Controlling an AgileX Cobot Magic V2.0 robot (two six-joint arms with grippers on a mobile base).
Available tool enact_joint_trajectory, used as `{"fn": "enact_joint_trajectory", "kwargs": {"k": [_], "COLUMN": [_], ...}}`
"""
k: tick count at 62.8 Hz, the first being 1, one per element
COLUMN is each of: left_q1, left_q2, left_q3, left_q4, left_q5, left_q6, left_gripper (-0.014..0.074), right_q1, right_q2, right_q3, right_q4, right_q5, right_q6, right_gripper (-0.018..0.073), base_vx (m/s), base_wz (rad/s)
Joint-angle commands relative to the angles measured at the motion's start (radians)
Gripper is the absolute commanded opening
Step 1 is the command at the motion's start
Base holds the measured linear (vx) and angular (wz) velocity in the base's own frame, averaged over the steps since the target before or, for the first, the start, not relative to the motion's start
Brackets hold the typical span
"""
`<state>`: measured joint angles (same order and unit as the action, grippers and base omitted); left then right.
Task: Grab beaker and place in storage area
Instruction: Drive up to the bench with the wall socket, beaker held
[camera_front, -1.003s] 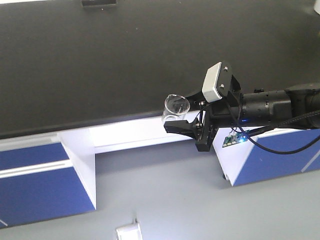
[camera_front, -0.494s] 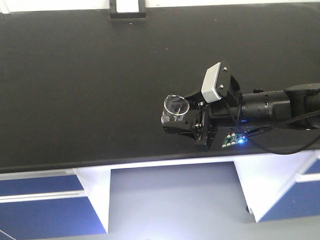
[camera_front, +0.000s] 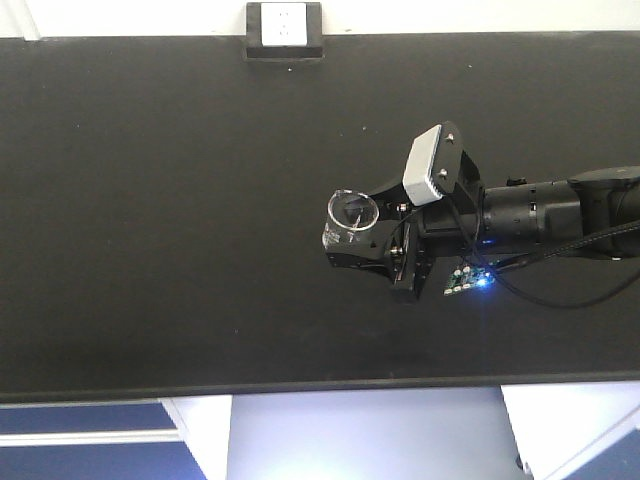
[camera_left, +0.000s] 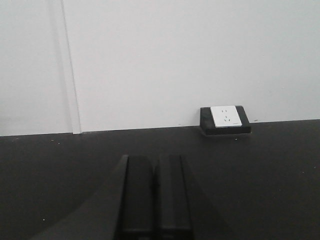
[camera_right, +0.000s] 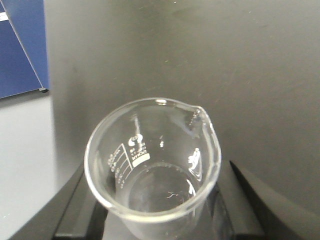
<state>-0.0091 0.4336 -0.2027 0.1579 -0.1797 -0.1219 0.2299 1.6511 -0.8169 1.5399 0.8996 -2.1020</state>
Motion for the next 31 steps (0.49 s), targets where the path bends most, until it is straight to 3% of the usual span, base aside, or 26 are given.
{"fn": "enact_joint_trajectory", "kwargs": {"k": [1,31], "left_q1": [0.000,0.000], "left_q2": [0.010,0.010], "left_q3": [-0.033,-0.033], "left_q4": [-0.008,-0.008], "left_q5": [-0.086,-0.086], "left_q6": [-0.008,-0.008], "left_gripper": [-0.0006,-0.0006], "right_q1": [-0.004,-0.004], "right_q2": [-0.042,-0.042], "right_q3": [-0.020,-0.020], "right_q4": [0.050,0.050], "right_q5": [0.059,0.056], "right_q6": [-0.009,-0.009], "right_gripper": [-0.0006,-0.0006], "base_vx": [0.14,0.10], "base_wz": [0.07,0.03]}}
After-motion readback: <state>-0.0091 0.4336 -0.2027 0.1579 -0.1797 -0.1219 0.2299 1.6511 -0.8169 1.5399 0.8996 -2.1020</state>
